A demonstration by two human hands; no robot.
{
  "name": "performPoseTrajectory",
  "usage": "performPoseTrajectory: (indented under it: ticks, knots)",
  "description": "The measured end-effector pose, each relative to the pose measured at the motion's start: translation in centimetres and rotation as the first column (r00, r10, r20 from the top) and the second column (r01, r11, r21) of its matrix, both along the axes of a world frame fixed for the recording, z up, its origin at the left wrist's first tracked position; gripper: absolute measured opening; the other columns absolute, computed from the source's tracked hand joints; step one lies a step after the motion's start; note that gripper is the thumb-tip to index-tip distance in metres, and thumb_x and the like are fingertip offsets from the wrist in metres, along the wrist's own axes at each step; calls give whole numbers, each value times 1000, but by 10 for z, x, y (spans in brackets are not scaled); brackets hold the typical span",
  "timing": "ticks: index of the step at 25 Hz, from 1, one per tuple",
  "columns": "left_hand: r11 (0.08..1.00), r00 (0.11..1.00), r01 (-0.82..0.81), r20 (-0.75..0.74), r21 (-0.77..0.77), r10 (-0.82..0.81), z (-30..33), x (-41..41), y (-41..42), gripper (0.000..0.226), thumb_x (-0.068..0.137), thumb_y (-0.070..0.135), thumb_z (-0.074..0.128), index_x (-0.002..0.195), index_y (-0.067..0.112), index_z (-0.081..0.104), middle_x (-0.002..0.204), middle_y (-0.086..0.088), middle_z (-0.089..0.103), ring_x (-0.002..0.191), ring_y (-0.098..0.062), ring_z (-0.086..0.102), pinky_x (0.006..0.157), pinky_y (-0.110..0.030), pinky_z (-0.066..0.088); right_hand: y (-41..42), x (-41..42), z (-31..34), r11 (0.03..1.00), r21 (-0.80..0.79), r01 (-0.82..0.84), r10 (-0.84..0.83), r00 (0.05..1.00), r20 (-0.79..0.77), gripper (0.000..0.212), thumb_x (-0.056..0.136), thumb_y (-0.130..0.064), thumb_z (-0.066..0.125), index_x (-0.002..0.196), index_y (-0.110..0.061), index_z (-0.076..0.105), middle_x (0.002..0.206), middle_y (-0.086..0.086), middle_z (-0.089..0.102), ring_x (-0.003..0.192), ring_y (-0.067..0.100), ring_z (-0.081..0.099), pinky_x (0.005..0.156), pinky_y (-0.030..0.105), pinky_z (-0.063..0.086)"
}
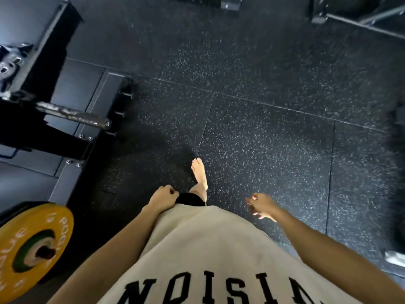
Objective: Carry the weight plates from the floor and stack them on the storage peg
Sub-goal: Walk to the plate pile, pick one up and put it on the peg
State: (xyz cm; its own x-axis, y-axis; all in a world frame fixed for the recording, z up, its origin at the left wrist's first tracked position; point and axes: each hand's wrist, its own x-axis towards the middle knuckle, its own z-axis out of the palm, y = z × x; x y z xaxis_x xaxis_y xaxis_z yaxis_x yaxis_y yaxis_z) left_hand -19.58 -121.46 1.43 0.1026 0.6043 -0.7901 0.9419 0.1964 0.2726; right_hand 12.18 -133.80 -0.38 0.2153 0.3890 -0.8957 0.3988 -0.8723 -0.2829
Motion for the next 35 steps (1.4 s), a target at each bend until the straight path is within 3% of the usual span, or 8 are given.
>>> performPoseTrajectory:
  ticks: [6,9,12,17,20,24,27,35]
  knots:
    - [992,995,-89,36,-93,93,-11,45,158,34,99,32,50,123,9,57,125,-11,60,113,-27,56,87,-31,41,160,48,3,999,19,45,-46,998,49,25,100,-28,53,81,-10,52,81,13,55,67,22,52,56,26,40]
    - [995,994,-84,61,-62,87,-1,58,256,34,99,32,51,122,9,58,118,-11,63,106,-26,59,90,-34,46,258,79,12,991,114,63,-75,991,109,29,97,-31,55,78,-9,55,81,15,61,75,27,57,63,31,43]
    - [995,994,-92,46,-48,94,0,66,336,34,99,33,50,124,11,58,112,-9,64,101,-25,61,90,-37,49,345,97,23,972,165,165,-176,983,53,27,96,-28,55,76,-10,53,72,11,56,62,24,50,60,32,38]
    - [972,977,-204,43,-117,210,-14,92,456,32,99,31,50,121,8,57,95,-5,58,87,-23,57,87,-39,50,491,124,11,980,165,111,-117,993,26,25,96,-31,56,83,-10,63,88,10,72,71,26,61,66,34,45]
    - [963,973,-228,3,-143,231,-17,103,519,34,99,31,51,125,10,56,115,-11,61,105,-30,60,93,-38,50,588,146,10,977,208,39,-44,999,23,22,97,-28,57,83,-13,66,81,4,72,78,25,66,77,39,52]
    - [927,927,-374,-42,-32,372,-6,114,609,34,96,34,52,118,10,62,125,-11,62,114,-30,57,93,-32,44,743,171,29,981,115,-156,153,988,39,20,98,-26,53,94,-8,61,77,4,62,62,18,54,57,29,43]
    - [845,844,-534,-33,32,535,-3,113,669,34,96,35,52,115,9,61,126,-13,62,116,-32,57,92,-34,44,853,167,40,961,90,-262,259,965,43,19,99,-27,52,98,-9,58,78,5,60,59,16,50,51,25,38]
    - [779,787,-616,-47,-120,615,-37,58,853,38,100,32,46,126,6,58,131,-14,58,120,-32,54,93,-31,43,1113,74,25,887,7,-461,460,887,50,21,101,-26,49,104,-7,58,82,5,59,65,16,52,55,28,43]
